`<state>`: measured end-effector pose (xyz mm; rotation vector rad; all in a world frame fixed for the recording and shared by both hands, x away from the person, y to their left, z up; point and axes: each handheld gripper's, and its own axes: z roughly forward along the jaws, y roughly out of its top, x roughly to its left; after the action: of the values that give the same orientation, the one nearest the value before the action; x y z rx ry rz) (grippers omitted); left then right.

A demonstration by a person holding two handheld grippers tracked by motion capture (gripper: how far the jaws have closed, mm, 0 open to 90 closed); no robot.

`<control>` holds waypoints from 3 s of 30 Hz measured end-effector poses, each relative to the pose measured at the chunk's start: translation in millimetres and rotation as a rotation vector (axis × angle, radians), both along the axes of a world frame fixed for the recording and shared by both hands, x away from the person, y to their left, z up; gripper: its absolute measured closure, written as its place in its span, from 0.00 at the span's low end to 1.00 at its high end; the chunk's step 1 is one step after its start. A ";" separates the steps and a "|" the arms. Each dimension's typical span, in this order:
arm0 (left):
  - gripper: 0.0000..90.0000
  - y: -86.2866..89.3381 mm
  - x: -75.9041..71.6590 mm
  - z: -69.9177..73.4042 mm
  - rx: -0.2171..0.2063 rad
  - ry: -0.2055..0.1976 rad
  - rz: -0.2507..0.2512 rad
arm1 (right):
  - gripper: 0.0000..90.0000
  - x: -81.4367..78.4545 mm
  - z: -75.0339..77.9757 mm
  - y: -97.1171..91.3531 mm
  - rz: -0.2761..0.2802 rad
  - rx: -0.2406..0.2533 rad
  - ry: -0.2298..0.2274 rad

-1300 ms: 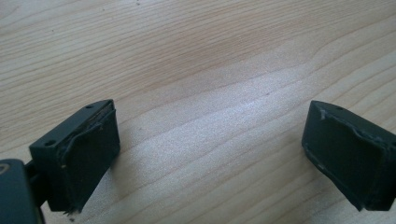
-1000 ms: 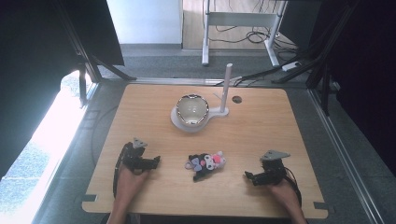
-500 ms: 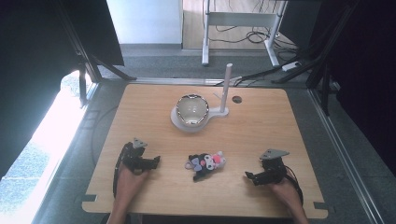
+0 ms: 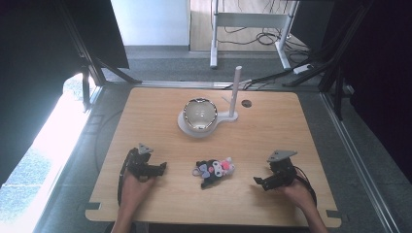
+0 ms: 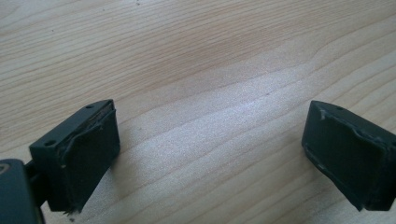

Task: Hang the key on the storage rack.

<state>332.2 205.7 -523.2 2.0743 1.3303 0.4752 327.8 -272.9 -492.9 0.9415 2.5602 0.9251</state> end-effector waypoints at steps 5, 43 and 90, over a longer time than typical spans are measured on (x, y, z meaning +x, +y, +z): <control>0.05 0.0 0.0 0.0 0.000 0.000 0.000 | 0.01 7.1 5.6 9.9 0.044 -0.042 0.025; 0.05 0.2 0.0 0.2 0.003 0.002 -0.002 | 0.06 43.8 28.0 108.6 0.420 -0.293 0.138; 0.04 0.0 0.0 0.0 0.001 0.001 0.000 | 0.48 59.1 48.2 149.0 0.518 -0.372 0.252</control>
<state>332.3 205.8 -523.2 2.0758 1.3302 0.4755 386.9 -123.9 -444.8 0.3058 3.1146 0.4178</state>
